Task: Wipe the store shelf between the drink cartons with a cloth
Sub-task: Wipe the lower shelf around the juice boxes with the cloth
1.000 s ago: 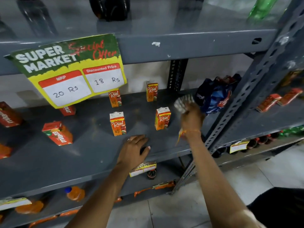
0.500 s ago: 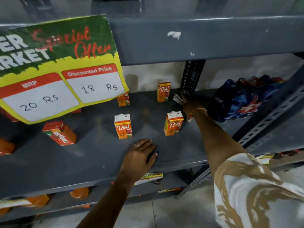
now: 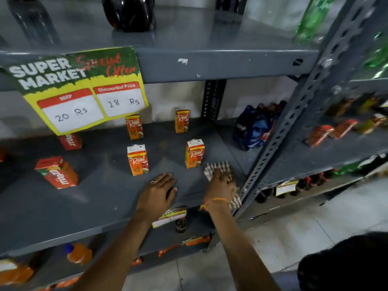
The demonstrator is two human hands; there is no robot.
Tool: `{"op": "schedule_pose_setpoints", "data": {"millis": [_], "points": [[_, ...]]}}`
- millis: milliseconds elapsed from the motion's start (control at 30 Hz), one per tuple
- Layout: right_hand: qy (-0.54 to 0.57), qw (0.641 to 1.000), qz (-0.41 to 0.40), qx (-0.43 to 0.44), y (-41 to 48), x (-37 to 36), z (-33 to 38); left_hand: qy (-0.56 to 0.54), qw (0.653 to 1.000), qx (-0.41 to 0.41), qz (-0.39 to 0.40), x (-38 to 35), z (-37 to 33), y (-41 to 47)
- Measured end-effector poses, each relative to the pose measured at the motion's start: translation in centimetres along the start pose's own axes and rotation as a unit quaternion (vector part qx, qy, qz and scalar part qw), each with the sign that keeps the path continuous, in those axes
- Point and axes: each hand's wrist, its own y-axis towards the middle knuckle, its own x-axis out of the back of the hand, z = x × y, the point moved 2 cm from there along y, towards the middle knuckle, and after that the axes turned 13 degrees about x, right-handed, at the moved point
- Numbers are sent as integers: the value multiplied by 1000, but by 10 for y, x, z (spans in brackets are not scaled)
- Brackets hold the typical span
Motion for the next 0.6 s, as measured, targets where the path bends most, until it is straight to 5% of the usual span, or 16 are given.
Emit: {"op": "schedule_pose_setpoints", "data": {"millis": [200,333,600], "points": [[-39,994,1,105,-65,-9,1,-12,999,-29,-5,18,12,-16],[66,980,55,181,-82,-5,17,-5,1000,-18,-12,34,45,-32],[268,934,-98,216,13,61,140,-30,997,35,-64,51,96,-37]]}}
